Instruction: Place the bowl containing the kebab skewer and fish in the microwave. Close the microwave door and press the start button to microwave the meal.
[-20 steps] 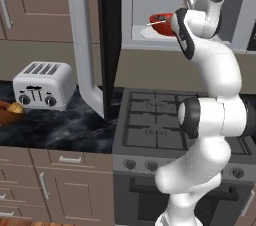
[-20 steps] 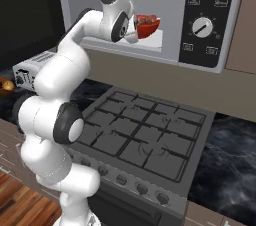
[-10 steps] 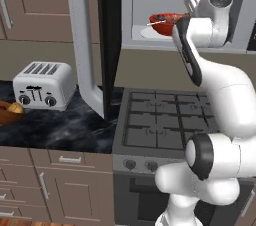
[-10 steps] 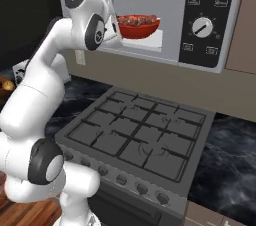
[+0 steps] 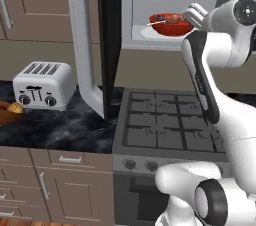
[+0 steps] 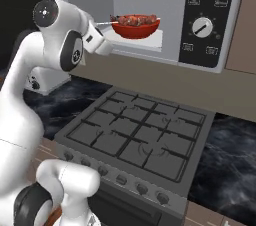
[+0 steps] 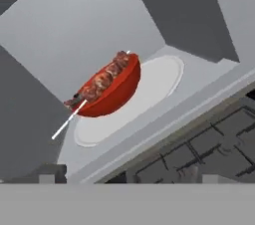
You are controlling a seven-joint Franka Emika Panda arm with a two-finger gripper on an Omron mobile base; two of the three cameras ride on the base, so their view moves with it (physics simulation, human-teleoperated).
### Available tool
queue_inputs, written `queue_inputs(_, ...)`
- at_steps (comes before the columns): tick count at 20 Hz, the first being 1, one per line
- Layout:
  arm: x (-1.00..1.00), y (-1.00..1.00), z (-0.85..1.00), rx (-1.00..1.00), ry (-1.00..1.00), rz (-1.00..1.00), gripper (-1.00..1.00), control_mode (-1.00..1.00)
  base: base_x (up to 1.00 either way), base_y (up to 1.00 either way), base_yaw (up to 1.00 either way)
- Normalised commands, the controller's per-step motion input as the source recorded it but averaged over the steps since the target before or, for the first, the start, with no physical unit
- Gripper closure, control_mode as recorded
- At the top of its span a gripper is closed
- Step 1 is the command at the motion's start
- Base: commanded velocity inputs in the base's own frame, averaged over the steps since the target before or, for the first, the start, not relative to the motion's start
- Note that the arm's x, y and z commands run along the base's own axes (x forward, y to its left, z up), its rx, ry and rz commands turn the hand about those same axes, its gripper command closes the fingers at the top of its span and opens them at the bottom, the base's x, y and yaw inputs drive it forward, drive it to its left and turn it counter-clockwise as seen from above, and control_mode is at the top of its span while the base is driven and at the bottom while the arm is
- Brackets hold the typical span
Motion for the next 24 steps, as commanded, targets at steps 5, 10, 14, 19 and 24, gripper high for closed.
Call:
queue_inputs(5, -1.00, 0.19, 0.11, -0.59, 0.10, 0.45, -1.00, -1.00, 0.00, 0.00, 0.00)
queue_inputs(10, -1.00, 0.29, 0.18, -0.70, 0.13, 0.41, -1.00, -1.00, 0.00, 0.00, 0.00)
queue_inputs(14, -1.00, 0.38, 0.08, -0.73, 0.10, 0.32, -1.00, -1.00, 0.00, 0.00, 0.00)
queue_inputs(19, -1.00, 0.40, 0.00, -0.72, 0.03, 0.22, -1.00, -1.00, 0.00, 0.00, 0.00)
queue_inputs(24, -0.99, 0.35, 0.00, -0.64, -0.02, 0.19, -1.00, -1.00, 0.00, 0.00, 0.00)
